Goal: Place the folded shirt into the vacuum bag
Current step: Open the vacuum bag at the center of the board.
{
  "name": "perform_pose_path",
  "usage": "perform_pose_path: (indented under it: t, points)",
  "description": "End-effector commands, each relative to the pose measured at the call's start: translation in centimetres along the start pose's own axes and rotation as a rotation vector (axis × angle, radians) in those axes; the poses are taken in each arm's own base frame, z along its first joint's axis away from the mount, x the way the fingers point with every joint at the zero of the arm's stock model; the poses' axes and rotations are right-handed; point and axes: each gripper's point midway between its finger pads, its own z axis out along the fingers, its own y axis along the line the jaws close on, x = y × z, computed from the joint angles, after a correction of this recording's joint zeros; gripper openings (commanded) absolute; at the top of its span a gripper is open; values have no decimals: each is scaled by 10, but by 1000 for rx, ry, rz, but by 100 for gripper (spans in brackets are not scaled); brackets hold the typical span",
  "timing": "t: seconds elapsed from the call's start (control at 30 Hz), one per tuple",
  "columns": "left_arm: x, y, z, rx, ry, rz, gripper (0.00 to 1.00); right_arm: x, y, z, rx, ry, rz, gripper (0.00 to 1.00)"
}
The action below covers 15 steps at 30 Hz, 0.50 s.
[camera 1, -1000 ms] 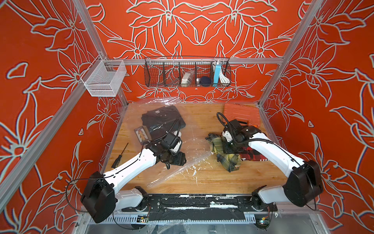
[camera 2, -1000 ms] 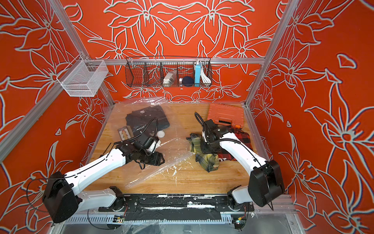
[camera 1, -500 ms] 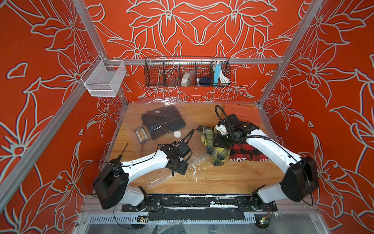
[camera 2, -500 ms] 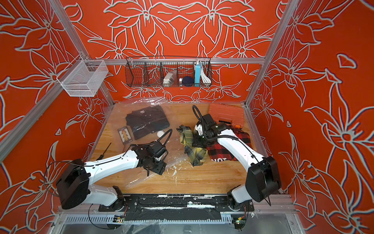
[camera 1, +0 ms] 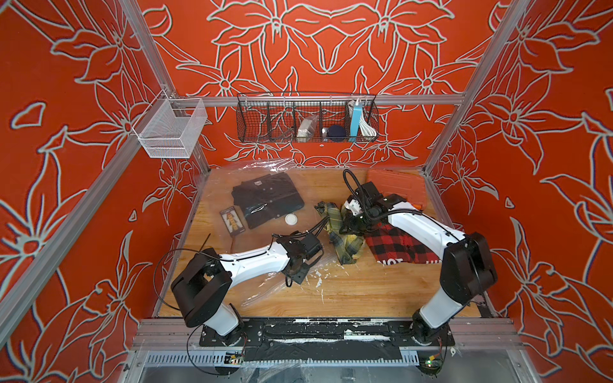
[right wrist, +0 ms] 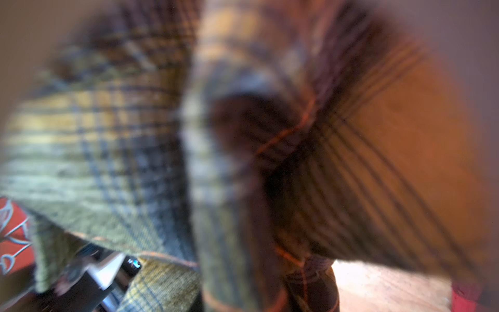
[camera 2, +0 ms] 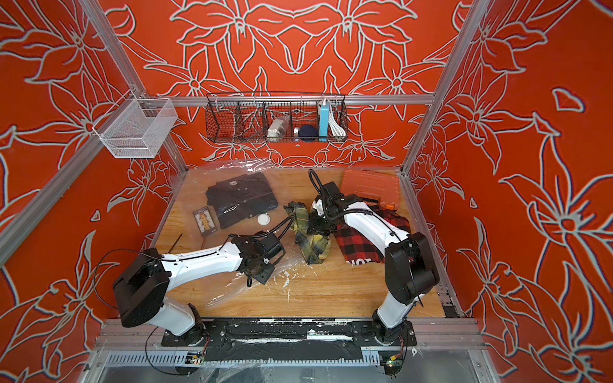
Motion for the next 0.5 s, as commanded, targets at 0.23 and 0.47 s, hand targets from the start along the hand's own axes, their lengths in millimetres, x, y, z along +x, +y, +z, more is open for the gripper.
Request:
perform_pose_path:
  t: [0.23,0.47]
  points:
    - [3,20,3,-127,30,-9,53,-7,-41,24,161,22,-12,0]
    - [6,17,13,-126,83,-2,41,-7,-61,37,206,53,-5,0]
